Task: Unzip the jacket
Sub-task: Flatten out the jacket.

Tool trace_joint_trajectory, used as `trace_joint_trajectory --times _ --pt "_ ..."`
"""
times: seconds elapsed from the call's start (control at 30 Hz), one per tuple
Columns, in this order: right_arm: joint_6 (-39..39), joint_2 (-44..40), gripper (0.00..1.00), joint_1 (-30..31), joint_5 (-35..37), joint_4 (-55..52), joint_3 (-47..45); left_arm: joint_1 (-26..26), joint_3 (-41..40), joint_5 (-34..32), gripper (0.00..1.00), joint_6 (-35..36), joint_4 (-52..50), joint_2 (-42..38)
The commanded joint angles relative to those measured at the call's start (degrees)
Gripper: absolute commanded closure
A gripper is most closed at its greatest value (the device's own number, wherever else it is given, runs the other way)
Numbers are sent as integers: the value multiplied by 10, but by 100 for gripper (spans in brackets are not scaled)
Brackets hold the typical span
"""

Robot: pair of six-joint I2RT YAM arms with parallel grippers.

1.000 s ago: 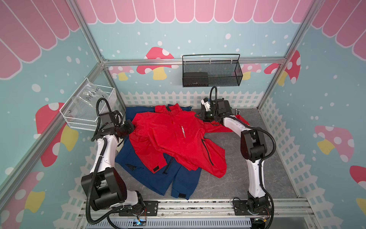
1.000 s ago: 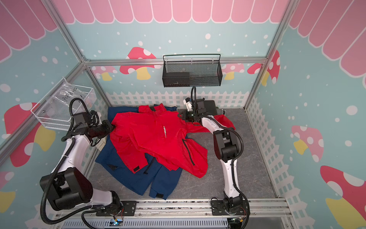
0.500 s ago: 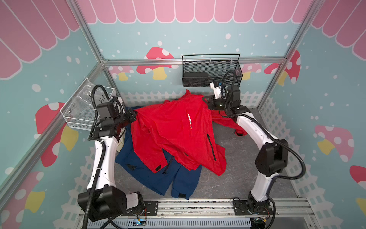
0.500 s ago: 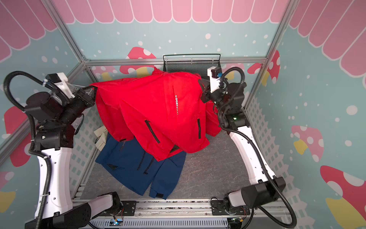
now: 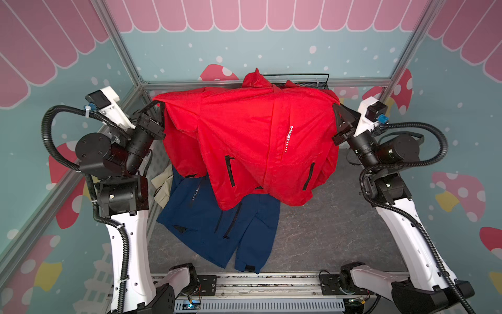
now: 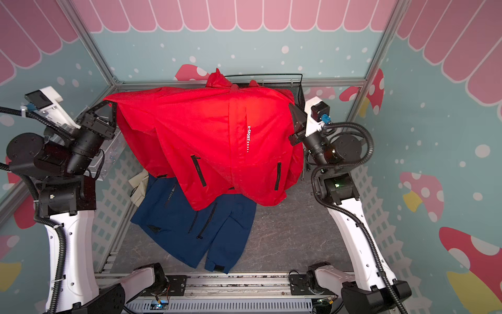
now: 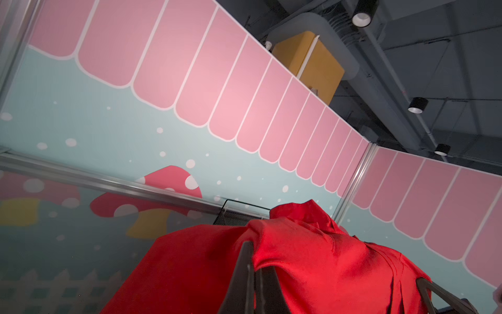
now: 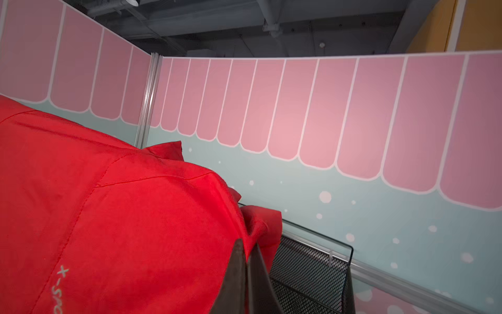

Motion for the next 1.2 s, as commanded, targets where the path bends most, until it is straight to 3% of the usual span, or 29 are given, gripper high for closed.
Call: trace_joint_trajectory --times 0.0,0.2,0.33,0.5,0.73,0.77,0.8,0.83,0.87,0.9,1.0,1.1,1.17 --pt "-32 -49 100 -8 35 112 -19 3 -1 -26 100 -49 108 -30" --pt "-33 -118 100 -7 54 119 -34 3 12 -27 100 -50 108 -67" --pt "-45 -112 100 -8 62 107 -30 3 10 -24 100 -56 93 -69" --pt "-50 -46 100 -7 69 73 -25 3 -32 -13 100 -46 74 -44" --pt "-46 136 100 -8 53 74 -49 3 -185 26 100 -43 162 55" --pt "-49 167 100 -8 40 89 -57 3 -203 31 94 -34 169 77" --pt "-52 192 88 -8 30 96 -63 3 -216 31 74 -26 166 94" --pt "-51 218 56 -8 27 94 -63 2 -228 37 48 -16 161 117" --pt "-46 238 36 -8 26 86 -64 3 -237 42 36 -2 157 132" --pt "-41 252 22 -8 25 73 -64 3 -250 41 28 11 148 143" --pt "-26 258 6 -9 35 -5 -65 4 -276 30 16 51 98 131" --pt "12 242 3 -25 48 -108 -72 3 -292 17 13 78 -2 85" --pt "50 234 3 -51 1 -166 -86 4 -282 10 14 90 -120 66"
